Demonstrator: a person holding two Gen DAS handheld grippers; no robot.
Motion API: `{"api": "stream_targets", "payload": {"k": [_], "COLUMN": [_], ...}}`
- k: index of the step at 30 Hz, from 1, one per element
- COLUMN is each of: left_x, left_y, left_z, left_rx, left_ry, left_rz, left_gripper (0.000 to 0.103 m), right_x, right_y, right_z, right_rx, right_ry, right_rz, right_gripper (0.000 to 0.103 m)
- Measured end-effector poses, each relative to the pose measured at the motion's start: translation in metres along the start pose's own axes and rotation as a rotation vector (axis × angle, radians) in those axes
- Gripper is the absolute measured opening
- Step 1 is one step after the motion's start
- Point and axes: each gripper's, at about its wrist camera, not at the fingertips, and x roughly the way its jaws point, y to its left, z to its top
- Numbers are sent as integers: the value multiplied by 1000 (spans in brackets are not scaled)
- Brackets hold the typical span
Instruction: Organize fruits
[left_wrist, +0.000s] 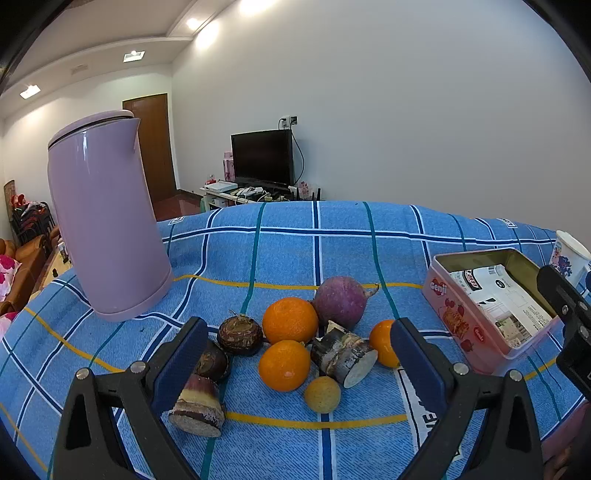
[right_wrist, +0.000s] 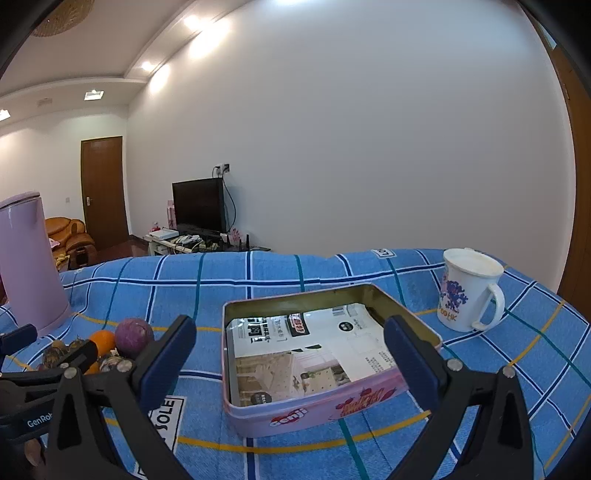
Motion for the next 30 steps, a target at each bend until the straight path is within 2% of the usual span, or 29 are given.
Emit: {"api": "stream_targets", "payload": {"k": [30], "left_x": [-1], "left_y": [-3], "left_z": [-1], "left_rx": [15], "left_ry": [-5], "left_rz": [5], "left_gripper": [100], "right_x": [2], "right_y": [-1], "right_z": [-2], "right_rx": [17], "right_ry": [7], "right_rz": [4], "right_gripper": [103]}}
